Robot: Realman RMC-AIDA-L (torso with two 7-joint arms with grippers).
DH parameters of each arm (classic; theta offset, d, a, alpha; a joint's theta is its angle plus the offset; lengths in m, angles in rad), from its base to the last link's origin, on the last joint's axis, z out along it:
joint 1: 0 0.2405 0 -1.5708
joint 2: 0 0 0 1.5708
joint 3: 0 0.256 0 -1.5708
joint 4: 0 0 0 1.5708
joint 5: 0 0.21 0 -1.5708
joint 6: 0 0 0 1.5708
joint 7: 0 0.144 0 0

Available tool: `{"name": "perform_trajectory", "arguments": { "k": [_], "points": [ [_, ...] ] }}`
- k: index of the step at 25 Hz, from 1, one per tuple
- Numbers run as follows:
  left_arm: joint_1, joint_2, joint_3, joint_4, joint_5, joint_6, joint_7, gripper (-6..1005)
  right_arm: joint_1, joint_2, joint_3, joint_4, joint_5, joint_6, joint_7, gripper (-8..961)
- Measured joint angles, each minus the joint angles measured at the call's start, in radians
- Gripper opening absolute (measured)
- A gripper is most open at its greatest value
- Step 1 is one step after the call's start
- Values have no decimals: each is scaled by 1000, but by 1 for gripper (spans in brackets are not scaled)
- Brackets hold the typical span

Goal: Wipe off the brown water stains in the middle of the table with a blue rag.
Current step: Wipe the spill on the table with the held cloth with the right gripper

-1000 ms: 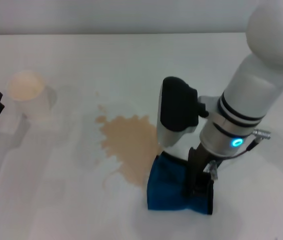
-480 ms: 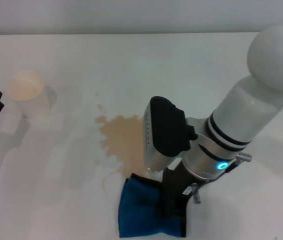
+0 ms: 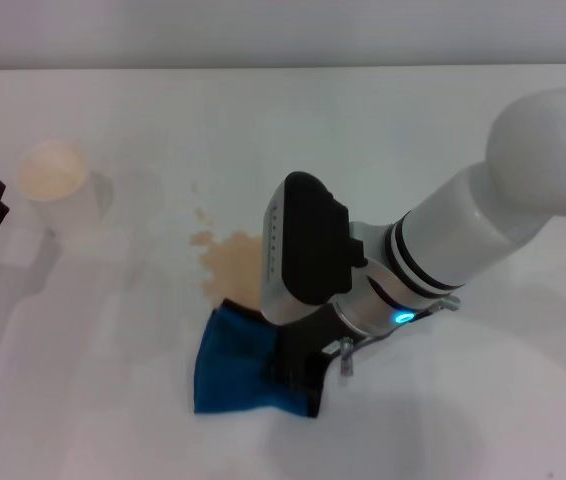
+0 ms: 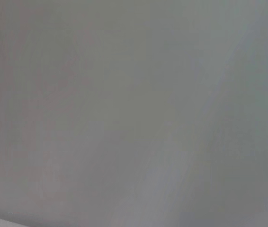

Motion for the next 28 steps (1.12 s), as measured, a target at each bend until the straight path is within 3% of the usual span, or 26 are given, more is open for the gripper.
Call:
{"name": "perform_trajectory", "arguments": {
  "k": [12, 28],
  "points": [
    [-4, -1, 0, 0, 0, 0, 0, 890, -9, -2, 8, 50, -1, 157, -11, 52],
    [-5, -1, 0, -2, 0, 0, 0, 889, -15, -6, 110, 157, -98, 327, -12, 51]
  ]
}}
